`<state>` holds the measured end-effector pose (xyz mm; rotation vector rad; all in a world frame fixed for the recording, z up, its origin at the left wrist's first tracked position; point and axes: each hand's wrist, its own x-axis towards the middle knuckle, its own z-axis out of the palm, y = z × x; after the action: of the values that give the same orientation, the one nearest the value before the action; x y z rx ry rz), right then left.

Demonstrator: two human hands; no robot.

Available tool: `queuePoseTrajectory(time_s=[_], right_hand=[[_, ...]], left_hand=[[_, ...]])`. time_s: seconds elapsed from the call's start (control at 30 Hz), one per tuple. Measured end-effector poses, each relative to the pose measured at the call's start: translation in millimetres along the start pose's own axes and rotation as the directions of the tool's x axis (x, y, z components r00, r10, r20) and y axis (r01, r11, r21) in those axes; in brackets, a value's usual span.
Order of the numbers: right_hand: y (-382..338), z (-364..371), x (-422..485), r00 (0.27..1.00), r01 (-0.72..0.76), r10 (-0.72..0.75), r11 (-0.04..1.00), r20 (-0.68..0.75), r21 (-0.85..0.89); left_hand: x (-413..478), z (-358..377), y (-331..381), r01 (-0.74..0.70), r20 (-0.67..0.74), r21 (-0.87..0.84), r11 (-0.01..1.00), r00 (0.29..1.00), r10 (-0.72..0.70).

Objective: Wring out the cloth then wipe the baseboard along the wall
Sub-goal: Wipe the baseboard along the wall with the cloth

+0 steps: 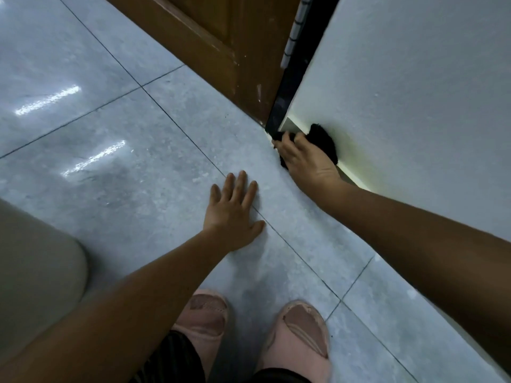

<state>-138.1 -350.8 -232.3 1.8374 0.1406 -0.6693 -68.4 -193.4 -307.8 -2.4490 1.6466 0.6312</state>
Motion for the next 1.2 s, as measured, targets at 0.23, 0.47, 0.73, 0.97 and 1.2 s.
queuePoseTrajectory(time_s=[0.23, 0.47, 0.73, 0.97, 1.2], right_hand=[[-43, 27, -89, 0.992, 0.096, -0.093, 0.995, 0.082, -0.032], [1, 4, -54, 0.998, -0.01, 0.007, 0.999, 0.066, 0.051], [-28, 26, -78, 1.0, 0.02, -0.021, 0.984, 0.0, 0.175], [-36, 31, -115, 0.999, 0.044, -0.05, 0.969, 0.021, 0.243], [-37, 22, -72, 0.998, -0.068, 0.067, 0.961, 0.012, 0.269]], left_hand=[[-12, 8, 32, -0.166, 0.006, 0.004, 0.986, 0.986, 0.166], [-12, 0, 42, -0.161, 0.095, 0.05, 0.986, 0.983, 0.156], [-21, 14, 60, -0.095, -0.017, -0.025, 0.995, 0.995, 0.095], [-20, 27, 78, -0.239, -0.033, 0.062, 0.969, 0.97, 0.242], [-18, 21, 79, -0.217, 0.006, 0.017, 0.976, 0.976, 0.217]])
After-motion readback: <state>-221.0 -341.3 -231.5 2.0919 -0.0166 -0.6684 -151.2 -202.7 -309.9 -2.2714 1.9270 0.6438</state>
